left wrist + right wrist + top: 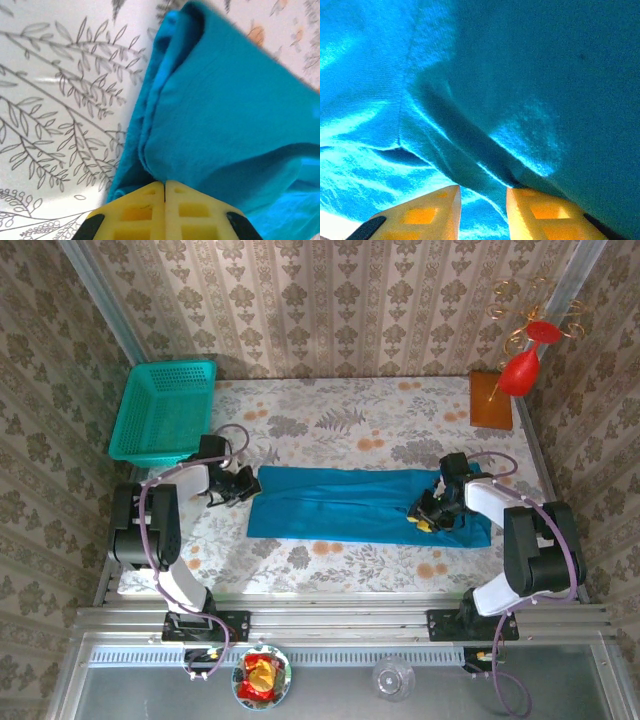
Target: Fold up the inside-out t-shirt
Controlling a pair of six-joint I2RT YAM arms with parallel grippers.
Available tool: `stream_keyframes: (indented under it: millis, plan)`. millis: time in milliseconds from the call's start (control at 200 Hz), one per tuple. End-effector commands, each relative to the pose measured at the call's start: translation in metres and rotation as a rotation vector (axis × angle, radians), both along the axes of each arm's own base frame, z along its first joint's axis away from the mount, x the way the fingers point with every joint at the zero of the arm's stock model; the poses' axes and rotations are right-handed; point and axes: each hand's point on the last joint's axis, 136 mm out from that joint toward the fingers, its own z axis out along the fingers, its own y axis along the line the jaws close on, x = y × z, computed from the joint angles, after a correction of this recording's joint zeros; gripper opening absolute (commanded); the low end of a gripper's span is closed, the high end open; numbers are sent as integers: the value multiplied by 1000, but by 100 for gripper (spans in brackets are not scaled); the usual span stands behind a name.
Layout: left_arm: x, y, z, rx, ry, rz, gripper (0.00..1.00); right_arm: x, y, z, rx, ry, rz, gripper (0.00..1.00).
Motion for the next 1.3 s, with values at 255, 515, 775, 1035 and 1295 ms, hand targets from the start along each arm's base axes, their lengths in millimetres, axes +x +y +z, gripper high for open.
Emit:
stream_keyframes:
  millis: [255, 515, 775, 1035, 1295]
  plan:
    - [-1, 11, 24, 182, -113, -84, 0, 4, -2, 1, -20, 1, -12, 31]
    - [-21, 28, -29, 281, 16, -33, 10, 7, -1, 12, -10, -25, -13, 31]
    - [-1, 28, 19, 299, -107, -14, 28, 24, 10, 38, 38, -85, 16, 35]
    - [26, -20, 38, 244, -133, -122, 34, 49, 42, 45, 105, -103, 111, 36]
    - [47, -48, -4, 226, -80, -176, 28, 82, 66, 33, 177, -141, 109, 34]
